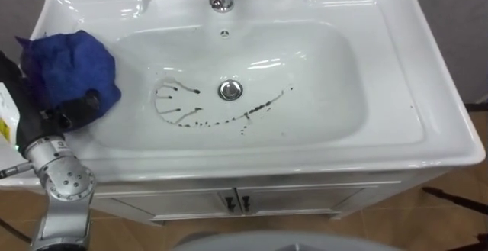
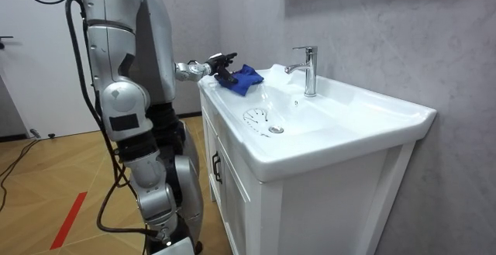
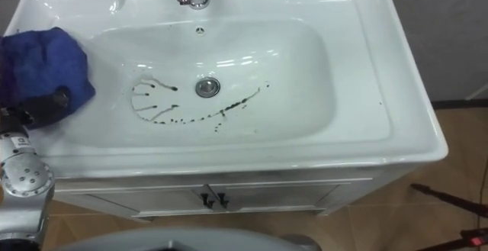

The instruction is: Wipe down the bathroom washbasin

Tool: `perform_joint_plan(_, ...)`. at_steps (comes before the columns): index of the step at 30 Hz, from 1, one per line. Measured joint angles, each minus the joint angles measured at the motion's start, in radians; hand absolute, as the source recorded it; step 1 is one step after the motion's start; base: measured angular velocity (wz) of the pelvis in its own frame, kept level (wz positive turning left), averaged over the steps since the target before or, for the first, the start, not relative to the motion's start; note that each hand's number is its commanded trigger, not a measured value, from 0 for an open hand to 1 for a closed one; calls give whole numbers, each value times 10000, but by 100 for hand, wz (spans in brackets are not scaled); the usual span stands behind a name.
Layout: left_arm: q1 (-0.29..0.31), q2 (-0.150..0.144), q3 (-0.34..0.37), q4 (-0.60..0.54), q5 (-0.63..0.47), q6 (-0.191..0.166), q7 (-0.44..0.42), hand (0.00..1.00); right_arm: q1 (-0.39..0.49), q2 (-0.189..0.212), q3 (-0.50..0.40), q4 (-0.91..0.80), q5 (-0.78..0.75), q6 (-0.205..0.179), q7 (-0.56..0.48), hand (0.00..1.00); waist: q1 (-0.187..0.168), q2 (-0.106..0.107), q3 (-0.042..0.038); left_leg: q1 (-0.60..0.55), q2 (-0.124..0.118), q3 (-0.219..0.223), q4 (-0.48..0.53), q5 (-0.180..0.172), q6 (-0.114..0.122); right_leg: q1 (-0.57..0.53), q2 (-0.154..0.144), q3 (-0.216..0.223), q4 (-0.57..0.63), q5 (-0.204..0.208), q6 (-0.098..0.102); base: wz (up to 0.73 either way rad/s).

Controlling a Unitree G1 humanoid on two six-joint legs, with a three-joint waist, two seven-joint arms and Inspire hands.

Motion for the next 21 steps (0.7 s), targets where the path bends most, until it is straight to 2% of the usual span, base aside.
perform_joint_plan(4, -2, 4, 0, 377, 293, 21, 3, 0, 45, 8, 0, 17, 25, 45, -1, 0, 15, 11, -8, 11, -6, 7, -3, 0, 0, 13, 4, 8, -13, 6, -9, 0)
perform_joint_plan(12, -140, 4, -3, 409, 309, 359, -248, 0, 152, 32, 7, -20, 6, 57, 16, 0, -6, 6, -39, 35, 29, 107, -48, 1, -1, -27, -4, 37, 0, 12, -18, -3)
perform_joint_plan(16, -612, 6, 41, 408, 757, 489, -403, 0, 163, 128, -6, -23, -27, 130, 120, 0, -3, -43, -58, 28, 61, 187, -48, 2, -3, -37, -4, 16, -1, 22, -29, 0)
perform_joint_plan(21, -1090, 5, 38, 409, 1417, 856, -469, 0, 253, 174, 3, -7, -35, 273, 146, 0, -56, -111, -56, 17, 54, 215, -9, 2, -2, -31, 1, 37, -17, 28, -33, 0)
